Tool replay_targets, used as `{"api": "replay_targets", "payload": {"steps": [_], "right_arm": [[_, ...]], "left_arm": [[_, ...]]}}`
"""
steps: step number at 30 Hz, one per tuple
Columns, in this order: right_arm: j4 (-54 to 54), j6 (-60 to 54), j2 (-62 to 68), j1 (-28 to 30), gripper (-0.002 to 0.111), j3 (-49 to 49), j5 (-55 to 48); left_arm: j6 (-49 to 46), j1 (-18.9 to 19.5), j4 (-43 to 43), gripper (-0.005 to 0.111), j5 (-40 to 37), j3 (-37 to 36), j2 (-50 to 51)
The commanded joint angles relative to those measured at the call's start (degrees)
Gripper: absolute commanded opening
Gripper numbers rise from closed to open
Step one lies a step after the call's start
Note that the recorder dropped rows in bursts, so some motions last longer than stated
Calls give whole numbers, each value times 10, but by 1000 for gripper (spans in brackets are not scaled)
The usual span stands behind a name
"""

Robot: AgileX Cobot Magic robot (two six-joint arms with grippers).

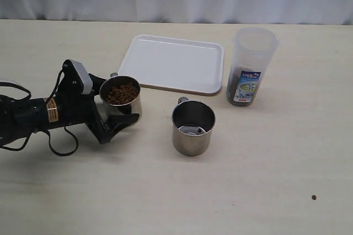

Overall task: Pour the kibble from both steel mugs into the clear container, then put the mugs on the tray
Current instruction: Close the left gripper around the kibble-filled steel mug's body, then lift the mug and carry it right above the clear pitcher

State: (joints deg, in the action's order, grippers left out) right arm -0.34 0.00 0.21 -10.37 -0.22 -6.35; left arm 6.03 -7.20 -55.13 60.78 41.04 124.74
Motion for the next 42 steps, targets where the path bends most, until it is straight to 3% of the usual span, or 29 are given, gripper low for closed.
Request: {"api": "replay_targets", "payload": {"steps": [1,11,13,17,21,26,33,37,42], "right_arm": [[-1,3,-2,4,4,2,6],[-1,3,-2,4,4,2,6],[-1,3,-2,4,4,2,6],[-1,3,-2,4,4,2,6],[-1,3,-2,4,4,2,6],[-1,3,-2,4,4,2,6],[-1,3,-2,4,4,2,6],[-1,3,-2,4,4,2,6],[-1,3,-2,4,4,2,6]], "left_arm": [[32,2,-31,105,13,20,16],[31,2,-41,103,14,28,16],[32,2,-60,94,13,32,16],[34,2,-36,60,9,32,16],[34,2,-37,37,8,32,16],[33,2,-37,25,8,32,16],[34,2,-42,23,8,32,11],[100,2,-44,2,6,30,-22],[170,2,-80,0,-51,30,-90]]}}
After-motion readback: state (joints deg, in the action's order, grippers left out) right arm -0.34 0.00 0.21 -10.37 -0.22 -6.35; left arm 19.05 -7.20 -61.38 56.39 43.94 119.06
